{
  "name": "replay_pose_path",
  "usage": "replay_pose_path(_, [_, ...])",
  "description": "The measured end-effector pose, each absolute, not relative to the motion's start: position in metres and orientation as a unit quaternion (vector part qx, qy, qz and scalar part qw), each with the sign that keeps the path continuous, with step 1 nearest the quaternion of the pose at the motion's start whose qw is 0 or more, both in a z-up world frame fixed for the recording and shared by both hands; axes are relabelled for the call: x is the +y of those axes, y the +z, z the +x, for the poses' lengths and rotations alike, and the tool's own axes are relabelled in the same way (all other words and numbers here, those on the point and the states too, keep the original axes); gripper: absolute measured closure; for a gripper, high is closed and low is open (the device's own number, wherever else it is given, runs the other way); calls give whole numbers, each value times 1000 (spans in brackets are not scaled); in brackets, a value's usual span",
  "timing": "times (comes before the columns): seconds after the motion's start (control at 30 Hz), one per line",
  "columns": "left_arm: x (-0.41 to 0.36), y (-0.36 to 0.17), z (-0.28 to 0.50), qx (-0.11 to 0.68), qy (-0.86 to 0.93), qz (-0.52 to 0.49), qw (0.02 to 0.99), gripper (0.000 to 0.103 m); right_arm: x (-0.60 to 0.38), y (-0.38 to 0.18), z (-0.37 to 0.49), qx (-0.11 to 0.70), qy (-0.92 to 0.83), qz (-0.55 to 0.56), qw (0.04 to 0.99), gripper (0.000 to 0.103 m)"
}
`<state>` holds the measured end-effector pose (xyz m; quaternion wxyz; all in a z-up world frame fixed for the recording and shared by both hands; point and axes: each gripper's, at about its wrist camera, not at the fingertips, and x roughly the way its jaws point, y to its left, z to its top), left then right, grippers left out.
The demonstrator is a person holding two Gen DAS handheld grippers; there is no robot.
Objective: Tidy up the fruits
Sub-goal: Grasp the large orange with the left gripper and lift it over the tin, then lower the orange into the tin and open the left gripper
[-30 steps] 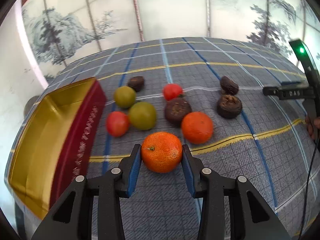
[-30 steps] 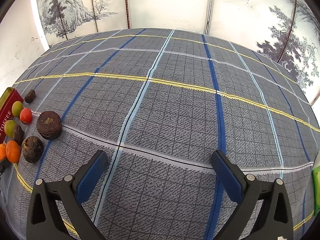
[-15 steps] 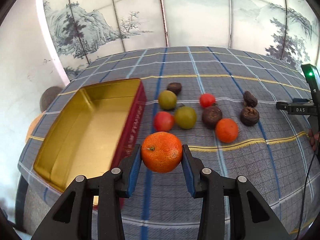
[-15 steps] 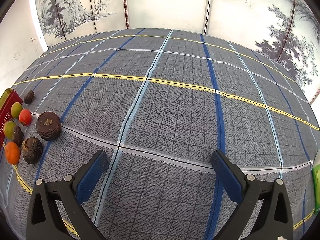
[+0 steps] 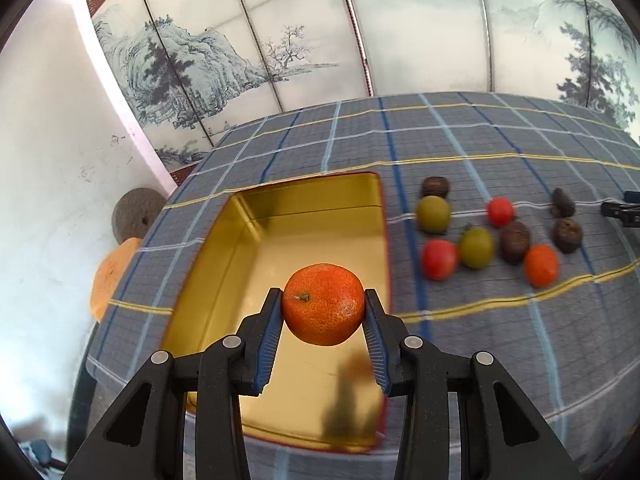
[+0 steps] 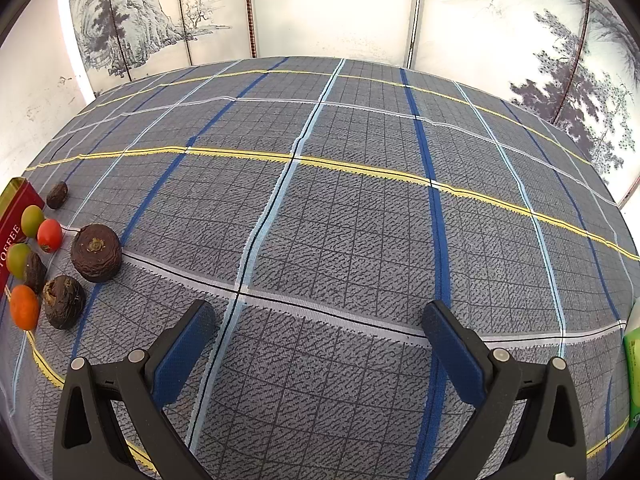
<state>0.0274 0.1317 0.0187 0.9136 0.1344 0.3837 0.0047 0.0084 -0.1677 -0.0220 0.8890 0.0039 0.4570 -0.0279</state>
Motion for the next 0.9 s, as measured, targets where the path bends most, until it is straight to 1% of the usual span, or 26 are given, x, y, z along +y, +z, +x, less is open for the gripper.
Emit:
replay_pose_path(0.37, [150,0,96,416,17,184,890,62,-169,-22,9,457,-36,9,889,0])
replay_pose_path(0.9, [161,-17,153,473,30,173,863,62,-169,-23,9,457,-36,9,889,0])
